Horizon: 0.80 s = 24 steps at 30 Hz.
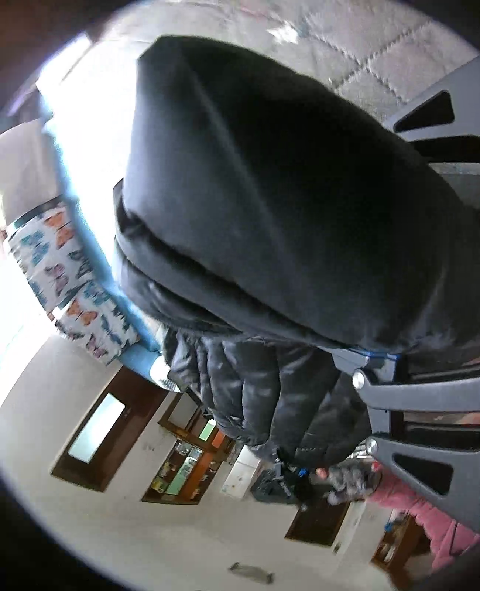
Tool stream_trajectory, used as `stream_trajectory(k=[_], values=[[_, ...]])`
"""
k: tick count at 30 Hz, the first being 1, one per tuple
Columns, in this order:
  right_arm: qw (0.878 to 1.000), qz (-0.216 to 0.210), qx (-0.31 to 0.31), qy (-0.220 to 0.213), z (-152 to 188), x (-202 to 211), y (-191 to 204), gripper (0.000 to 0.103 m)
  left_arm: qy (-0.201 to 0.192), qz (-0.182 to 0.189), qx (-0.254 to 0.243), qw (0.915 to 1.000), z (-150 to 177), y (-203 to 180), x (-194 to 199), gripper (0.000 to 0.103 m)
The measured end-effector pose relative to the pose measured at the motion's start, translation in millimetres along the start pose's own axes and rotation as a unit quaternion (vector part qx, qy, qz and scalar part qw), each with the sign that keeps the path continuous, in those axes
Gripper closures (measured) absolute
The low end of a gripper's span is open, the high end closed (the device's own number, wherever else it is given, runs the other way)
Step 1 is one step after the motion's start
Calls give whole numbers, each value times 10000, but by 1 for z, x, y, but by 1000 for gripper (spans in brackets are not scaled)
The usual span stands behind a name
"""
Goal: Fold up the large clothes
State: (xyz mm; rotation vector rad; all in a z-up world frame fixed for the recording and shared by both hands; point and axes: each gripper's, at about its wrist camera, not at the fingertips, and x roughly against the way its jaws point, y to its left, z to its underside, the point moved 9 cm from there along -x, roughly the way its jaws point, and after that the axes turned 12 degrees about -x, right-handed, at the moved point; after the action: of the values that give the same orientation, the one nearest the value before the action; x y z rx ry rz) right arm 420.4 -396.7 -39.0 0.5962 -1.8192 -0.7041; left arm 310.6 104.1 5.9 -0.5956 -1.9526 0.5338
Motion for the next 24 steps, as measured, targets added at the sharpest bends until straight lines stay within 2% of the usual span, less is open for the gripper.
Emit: stream_trajectory(k=[4,8,11,15,18,20,22,24], values=[[9984,84,340,-445,-7,38,18,61,-35,185,-352,9992,-20,-56,-7,50],[9950,343,418,-835,-22,87,11,61,-50,517,-649,9965,-45,-125,-40,51],[9911,580,397,-1134,-36,129,-6,61,-53,806,-742,9940,-61,-171,-67,51],[9847,926,337,-1439,-55,167,-39,61,103,1015,-821,9914,-71,-218,-113,51],[9812,1206,125,-1499,-63,173,-79,59,354,959,-801,9915,-71,-233,-164,51],[9801,1374,-146,-1424,-63,160,-107,56,611,780,-721,9925,-58,-233,-200,51],[9765,1633,-577,-1281,-60,139,-145,49,636,365,-685,9950,-52,-221,-222,47],[9714,1794,-923,-1252,-57,128,-179,33,660,444,-449,9958,-50,-209,-236,39]])
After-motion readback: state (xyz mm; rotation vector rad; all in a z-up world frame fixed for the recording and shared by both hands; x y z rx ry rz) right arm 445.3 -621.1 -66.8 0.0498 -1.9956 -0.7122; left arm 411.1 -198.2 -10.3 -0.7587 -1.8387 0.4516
